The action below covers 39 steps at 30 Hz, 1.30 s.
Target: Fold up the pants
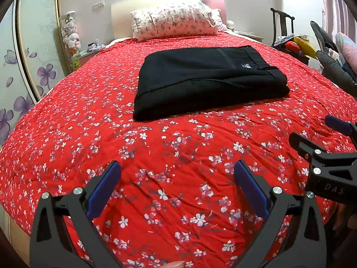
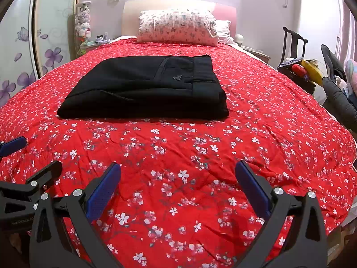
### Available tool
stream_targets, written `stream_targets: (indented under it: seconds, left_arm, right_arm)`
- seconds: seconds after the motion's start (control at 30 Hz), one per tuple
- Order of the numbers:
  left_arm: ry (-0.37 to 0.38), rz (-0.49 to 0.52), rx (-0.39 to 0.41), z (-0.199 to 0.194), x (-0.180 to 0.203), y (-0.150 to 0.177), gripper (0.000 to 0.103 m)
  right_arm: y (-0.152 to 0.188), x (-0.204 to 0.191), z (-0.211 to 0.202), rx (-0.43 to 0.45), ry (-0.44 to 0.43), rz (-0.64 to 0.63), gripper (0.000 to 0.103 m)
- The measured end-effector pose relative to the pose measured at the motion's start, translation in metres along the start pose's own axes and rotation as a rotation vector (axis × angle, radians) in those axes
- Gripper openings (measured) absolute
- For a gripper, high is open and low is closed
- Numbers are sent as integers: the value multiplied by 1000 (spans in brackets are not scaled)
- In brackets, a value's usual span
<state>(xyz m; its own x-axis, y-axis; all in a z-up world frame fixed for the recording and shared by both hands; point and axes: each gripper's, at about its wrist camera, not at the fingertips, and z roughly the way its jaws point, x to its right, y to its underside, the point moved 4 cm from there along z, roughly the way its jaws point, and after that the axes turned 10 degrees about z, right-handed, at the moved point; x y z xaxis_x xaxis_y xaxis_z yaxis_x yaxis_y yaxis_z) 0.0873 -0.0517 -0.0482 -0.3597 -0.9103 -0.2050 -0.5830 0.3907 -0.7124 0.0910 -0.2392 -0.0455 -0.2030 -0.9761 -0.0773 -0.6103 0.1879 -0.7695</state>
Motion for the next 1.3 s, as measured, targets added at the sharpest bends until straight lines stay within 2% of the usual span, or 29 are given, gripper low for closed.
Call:
stream_targets:
  seconds: [1.3]
  left_arm:
    - [-11,-2,2,1,-1,2,101]
  right_arm:
    - [-1,2,1,-1,-2,0,102]
